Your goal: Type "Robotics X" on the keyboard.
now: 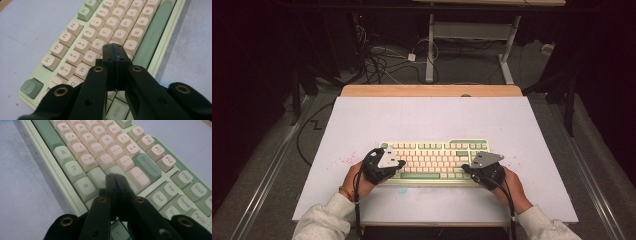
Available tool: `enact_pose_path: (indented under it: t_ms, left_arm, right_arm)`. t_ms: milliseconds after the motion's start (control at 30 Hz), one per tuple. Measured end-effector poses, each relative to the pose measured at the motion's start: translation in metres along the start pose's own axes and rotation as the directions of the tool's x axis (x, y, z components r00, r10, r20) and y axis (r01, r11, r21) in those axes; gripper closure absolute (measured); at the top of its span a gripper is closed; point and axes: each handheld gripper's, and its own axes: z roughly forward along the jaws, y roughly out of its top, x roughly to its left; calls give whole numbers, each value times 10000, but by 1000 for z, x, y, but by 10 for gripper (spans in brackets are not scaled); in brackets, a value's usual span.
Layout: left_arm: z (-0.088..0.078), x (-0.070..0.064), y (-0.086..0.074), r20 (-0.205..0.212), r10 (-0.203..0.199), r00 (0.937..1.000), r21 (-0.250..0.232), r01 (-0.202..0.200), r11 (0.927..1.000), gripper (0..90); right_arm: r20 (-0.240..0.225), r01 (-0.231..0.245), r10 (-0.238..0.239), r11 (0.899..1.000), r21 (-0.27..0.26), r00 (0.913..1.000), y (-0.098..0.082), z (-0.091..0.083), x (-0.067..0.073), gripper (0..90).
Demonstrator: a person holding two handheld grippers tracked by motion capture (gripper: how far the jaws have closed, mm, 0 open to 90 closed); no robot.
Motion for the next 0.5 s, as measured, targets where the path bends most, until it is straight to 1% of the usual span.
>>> enact_pose_path:
  t_ms: [167, 233, 300, 400, 500]
  left_arm:
    - [-3, 0, -1, -302, -67, 9995, -328, 57, 9994, 872]
    - [-4, 0, -2, -430, -157, 9990, -483, 136, 9987, 845]
    - [-4, 0, -2, -477, -188, 9987, -523, 163, 9985, 832]
    - [-5, 0, -3, -602, -268, 9978, -712, 225, 9972, 777]
    - [-6, 0, -3, -856, -315, 9958, -831, 244, 9962, 675]
  right_arm:
    - [56, -130, 133, 9985, -532, 9999, 3, -8, -1, 900]
    - [63, -125, 130, 9976, -678, 9999, 4, -10, -2, 900]
    - [92, -166, 175, 9961, -868, 9998, 5, -13, -2, 892]
    - [150, -215, 233, 9935, -1120, 9996, 6, -16, -3, 850]
    - [271, -257, 294, 9915, -1279, 9992, 7, -18, -3, 788]
